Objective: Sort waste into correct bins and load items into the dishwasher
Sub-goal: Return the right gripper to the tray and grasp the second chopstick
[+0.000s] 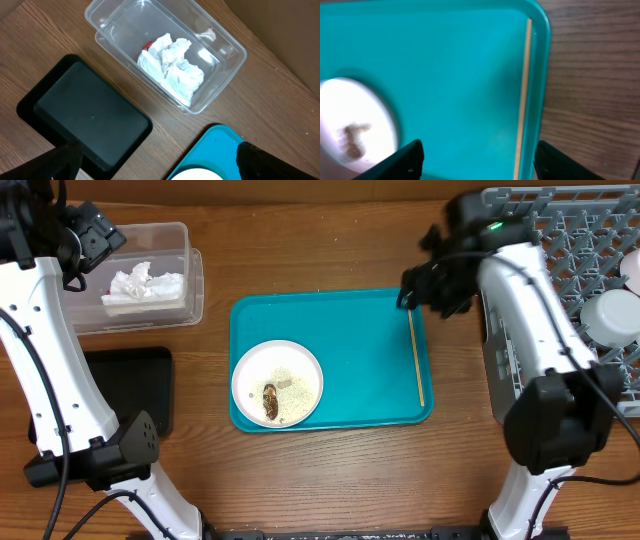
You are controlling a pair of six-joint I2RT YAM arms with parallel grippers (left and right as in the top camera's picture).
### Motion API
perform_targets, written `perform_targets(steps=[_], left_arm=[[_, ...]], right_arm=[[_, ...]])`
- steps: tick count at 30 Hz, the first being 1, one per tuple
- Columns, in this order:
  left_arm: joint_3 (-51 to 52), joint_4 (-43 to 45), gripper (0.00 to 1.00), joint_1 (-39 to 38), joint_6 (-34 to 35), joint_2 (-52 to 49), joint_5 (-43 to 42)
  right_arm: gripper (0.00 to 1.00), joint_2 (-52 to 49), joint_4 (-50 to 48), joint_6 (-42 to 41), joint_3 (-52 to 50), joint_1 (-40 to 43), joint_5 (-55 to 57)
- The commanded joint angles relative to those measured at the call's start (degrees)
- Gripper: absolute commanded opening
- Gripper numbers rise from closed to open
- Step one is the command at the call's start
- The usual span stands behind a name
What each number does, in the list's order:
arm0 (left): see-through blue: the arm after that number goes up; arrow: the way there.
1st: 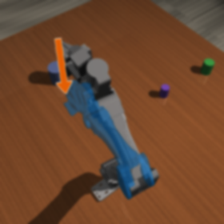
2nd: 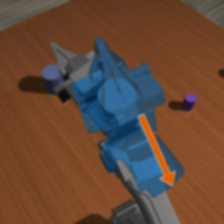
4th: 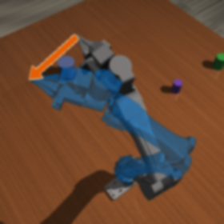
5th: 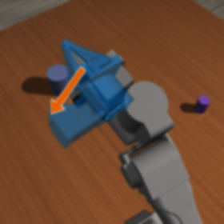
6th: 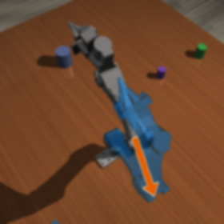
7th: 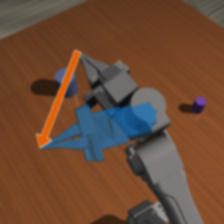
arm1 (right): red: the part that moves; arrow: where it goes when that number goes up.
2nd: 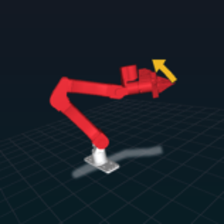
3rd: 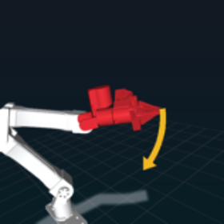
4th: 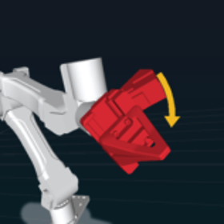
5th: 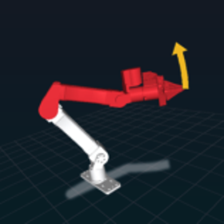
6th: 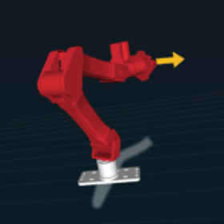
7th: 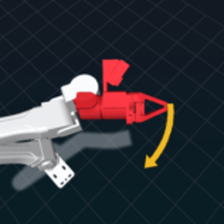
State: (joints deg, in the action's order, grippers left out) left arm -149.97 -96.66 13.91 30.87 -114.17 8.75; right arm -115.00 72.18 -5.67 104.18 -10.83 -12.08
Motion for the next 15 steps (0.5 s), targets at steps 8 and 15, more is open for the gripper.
perform_targets(steps=[8,15], left_arm=[[-0.09,-0.13,1.00,0.22,-1.29,-0.55,-0.26],[-0.09,-0.13,1.00,0.22,-1.29,-0.55,-0.28]], right_arm=[[0.71,0.07,-13.49,-7.06,-16.41,-4.04,11.61],[0.69,0.00,-19.89,-7.08,-22.51,-4.11,11.76]])
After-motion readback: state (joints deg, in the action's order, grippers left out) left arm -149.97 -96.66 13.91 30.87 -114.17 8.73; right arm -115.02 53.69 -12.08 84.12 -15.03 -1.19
